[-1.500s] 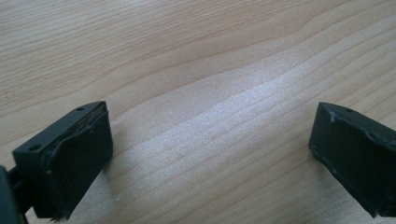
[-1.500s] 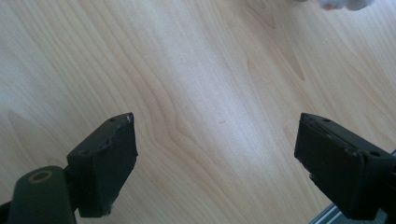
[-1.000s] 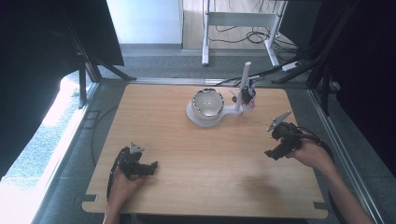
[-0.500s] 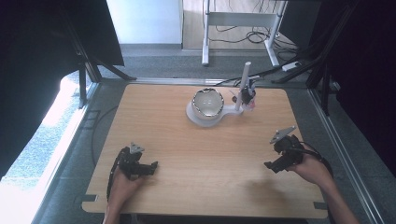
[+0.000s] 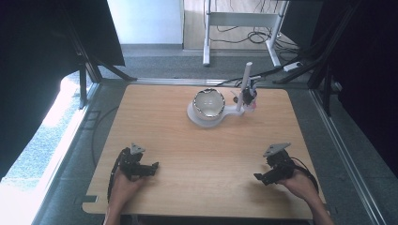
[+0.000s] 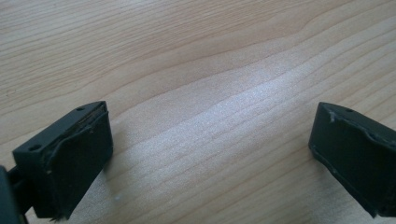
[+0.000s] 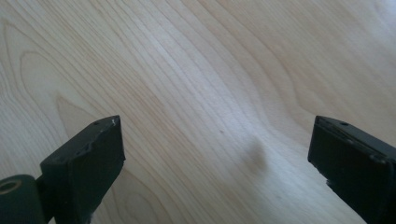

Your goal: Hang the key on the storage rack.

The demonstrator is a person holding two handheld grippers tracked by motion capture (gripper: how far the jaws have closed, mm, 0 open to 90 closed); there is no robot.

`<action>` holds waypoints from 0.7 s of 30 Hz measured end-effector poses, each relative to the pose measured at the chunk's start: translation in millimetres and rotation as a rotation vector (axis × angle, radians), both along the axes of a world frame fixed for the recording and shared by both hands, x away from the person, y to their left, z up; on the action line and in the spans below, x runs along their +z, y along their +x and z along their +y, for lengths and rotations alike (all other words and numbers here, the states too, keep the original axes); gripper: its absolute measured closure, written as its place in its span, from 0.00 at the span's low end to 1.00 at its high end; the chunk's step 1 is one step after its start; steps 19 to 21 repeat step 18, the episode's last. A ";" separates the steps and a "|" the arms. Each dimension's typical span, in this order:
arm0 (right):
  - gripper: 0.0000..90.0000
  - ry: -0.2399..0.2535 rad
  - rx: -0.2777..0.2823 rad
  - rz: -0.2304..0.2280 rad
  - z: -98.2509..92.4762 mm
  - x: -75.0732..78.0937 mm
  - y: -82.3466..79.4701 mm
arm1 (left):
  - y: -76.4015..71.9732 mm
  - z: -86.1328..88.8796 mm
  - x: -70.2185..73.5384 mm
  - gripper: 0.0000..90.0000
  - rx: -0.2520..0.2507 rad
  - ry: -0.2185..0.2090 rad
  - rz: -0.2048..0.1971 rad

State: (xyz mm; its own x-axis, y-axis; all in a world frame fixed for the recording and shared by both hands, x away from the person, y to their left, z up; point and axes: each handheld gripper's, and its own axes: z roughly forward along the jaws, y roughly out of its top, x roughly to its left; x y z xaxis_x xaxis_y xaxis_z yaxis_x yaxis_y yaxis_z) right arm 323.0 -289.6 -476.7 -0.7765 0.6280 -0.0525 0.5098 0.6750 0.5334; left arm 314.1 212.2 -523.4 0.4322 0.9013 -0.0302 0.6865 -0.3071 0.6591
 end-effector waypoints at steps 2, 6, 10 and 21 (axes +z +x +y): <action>0.04 0.030 -0.018 -0.006 0.1 -7.3 -3.2 | -0.1 0.1 0.1 0.00 0.000 0.002 0.000; 0.04 0.069 -0.039 -0.029 -0.3 -24.5 -9.0 | -0.3 0.0 0.1 0.00 0.001 0.002 0.001; 0.01 0.160 -0.084 -0.060 -4.5 -39.1 -14.8 | -0.2 0.0 0.1 0.00 0.001 0.002 0.001; 0.00 0.192 -0.114 -0.100 -5.5 -43.8 -19.4 | -0.3 -0.1 0.0 0.00 0.002 0.002 0.001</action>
